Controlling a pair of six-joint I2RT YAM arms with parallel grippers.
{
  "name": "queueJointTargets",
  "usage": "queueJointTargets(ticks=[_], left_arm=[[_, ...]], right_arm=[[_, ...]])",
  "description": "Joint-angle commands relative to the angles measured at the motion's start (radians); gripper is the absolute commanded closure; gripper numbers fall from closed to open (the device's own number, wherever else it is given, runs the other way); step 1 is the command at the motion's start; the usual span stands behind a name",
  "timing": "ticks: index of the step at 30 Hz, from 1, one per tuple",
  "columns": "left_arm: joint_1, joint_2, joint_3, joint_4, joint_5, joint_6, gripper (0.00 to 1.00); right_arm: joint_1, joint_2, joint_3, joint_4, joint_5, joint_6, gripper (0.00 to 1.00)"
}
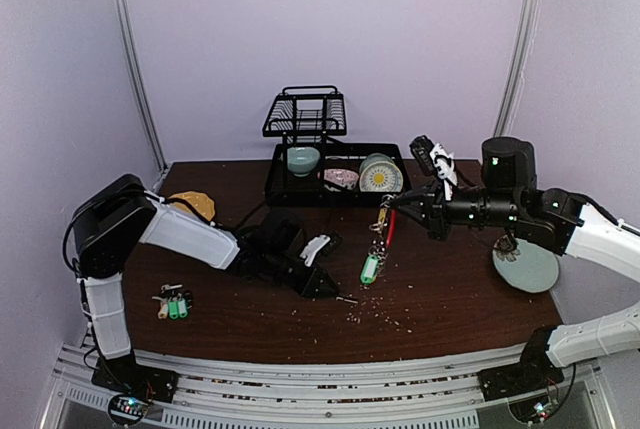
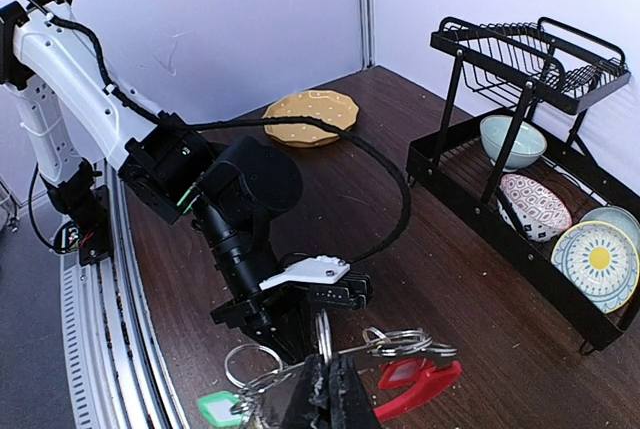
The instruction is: Put the keys on the keyring
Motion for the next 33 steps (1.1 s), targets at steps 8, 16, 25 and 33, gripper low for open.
queueJointTargets(ticks=[8, 16, 25, 33], left_arm=[[0.012, -0.280, -0.114, 0.055, -0.250, 0.023, 0.47], [-0.095, -0.722, -0.271, 0.245, -0.206, 0.492, 0.52], [-0.110, -0.806, -0.131, -0.065, -0.139, 0.666, 0.52], [-0.111, -0.828, -0.128, -0.063, -0.194, 0.697, 0.77]], right_arm=[[0.031, 0.021, 0.063, -0.015, -0.055, -0.033, 1.00], [0.194, 0.092, 0.116, 0.058, 0.013, -0.186, 1.00], [0.342, 0.215, 0.206, 0.114, 0.143, -0.356, 1.00], [0.380, 0.261, 0.237, 0.178, 0.116, -0.403, 1.00]])
